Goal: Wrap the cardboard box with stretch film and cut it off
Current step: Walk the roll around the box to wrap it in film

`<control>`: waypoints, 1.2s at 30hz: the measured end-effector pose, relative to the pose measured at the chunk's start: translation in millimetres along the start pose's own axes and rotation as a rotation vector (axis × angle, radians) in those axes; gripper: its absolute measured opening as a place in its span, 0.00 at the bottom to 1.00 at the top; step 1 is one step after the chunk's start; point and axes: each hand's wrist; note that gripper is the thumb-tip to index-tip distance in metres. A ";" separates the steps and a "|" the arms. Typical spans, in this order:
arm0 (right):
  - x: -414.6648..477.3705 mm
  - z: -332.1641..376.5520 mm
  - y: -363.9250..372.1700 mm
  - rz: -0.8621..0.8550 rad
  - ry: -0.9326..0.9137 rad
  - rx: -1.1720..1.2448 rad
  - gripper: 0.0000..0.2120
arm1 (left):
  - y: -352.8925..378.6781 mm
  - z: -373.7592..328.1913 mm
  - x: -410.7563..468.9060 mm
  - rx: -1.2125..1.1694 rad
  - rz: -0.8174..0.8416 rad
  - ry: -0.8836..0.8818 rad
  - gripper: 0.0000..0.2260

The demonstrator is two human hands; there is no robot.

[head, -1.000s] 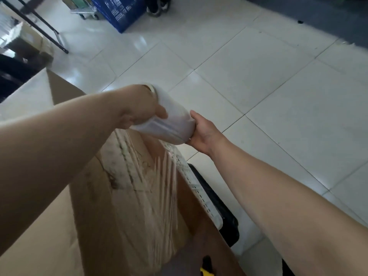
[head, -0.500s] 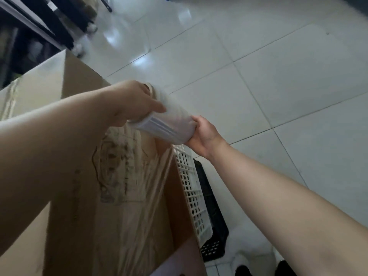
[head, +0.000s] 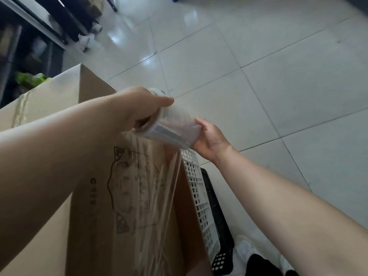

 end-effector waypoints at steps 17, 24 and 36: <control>68.9 31.4 50.9 0.005 0.050 -0.022 0.23 | -42.7 -8.2 61.6 0.174 -0.187 -0.003 0.18; 90.4 43.3 54.5 0.020 0.168 -0.063 0.24 | -44.3 -16.3 81.4 0.145 -0.225 -0.142 0.17; 106.7 56.8 52.1 0.048 0.286 -0.154 0.22 | -52.3 -35.7 92.9 0.117 -0.198 -0.230 0.18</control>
Point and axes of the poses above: each hand's wrist, its own x-axis towards the middle knuckle, its own y-axis out of the palm, z = x × y, and after that the axes turned 4 degrees about -z, right-handed
